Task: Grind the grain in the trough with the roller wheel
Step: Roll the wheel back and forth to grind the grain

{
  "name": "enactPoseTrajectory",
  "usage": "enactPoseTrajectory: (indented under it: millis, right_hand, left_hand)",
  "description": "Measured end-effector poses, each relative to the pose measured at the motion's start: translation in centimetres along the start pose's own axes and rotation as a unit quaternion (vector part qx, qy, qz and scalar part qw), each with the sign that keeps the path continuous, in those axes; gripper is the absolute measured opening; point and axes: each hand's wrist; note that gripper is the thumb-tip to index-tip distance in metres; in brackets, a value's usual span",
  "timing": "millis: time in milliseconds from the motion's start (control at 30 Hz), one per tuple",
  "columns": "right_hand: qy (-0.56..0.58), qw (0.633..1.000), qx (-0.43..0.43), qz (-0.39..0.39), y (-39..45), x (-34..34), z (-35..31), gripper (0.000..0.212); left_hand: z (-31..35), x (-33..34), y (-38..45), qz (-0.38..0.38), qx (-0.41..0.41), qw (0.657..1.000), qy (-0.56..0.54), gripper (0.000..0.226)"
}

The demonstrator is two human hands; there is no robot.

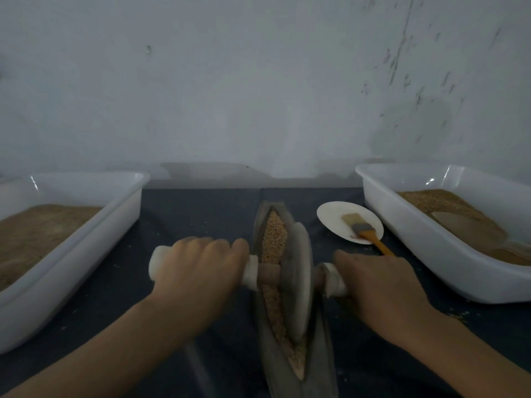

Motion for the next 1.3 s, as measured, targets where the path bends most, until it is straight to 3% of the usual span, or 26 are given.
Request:
enactPoseTrajectory:
  millis: [133, 333, 467, 600, 667, 800, 933, 1100, 1300]
  right_hand:
    - [-0.006, 1.000, 0.020, 0.016, 4.0, 1.9, 1.4, 0.025]
    - [-0.049, 0.997, 0.017, 0.056, 8.9, 2.6, 2.8, 0.023]
    - [-0.037, 0.997, -0.015, 0.067, 5.9, 2.1, 1.8, 0.021]
    - [-0.032, 0.990, -0.048, 0.128, 1.3, 0.8, 0.2, 0.044]
    - [-0.043, 0.991, -0.052, 0.115, 0.1, 0.2, -0.3, 0.053]
    - [-0.066, 0.994, -0.037, 0.075, 1.6, 0.9, 0.5, 0.042]
    - [-0.087, 0.992, -0.029, 0.090, 5.8, 2.0, 1.9, 0.026]
    - [-0.082, 0.993, -0.004, 0.086, 10.2, 2.6, 3.0, 0.025]
    - [-0.128, 0.985, -0.034, 0.106, 4.6, 1.0, 0.6, 0.033]
  left_hand:
    - [-0.2, 3.8, 4.2, -0.024, -0.067, 0.997, 0.018, 0.031]
    - [-1.1, 6.0, 7.7, -0.048, -0.113, 0.992, -0.009, 0.026]
    - [-0.6, 4.0, 4.5, -0.056, -0.097, 0.993, -0.025, 0.025]
    - [-0.2, 1.0, -0.4, 0.045, -0.008, 0.998, -0.037, 0.046]
    - [-0.2, 0.7, -1.6, 0.066, -0.002, 0.997, -0.032, 0.049]
    - [-0.4, 2.2, 0.1, 0.016, -0.026, 0.999, -0.013, 0.050]
    - [-0.9, 5.5, 4.1, -0.001, -0.088, 0.996, -0.001, 0.033]
    - [-1.4, 7.5, 7.5, -0.035, -0.130, 0.990, -0.032, 0.024]
    - [-0.9, 4.4, 2.8, -0.050, -0.093, 0.994, -0.021, 0.034]
Point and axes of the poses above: each hand's wrist, its own y-axis towards the middle knuckle, its own x-axis out of the palm, z = x × y, and after that the axes turned 13 degrees about -x, right-handed
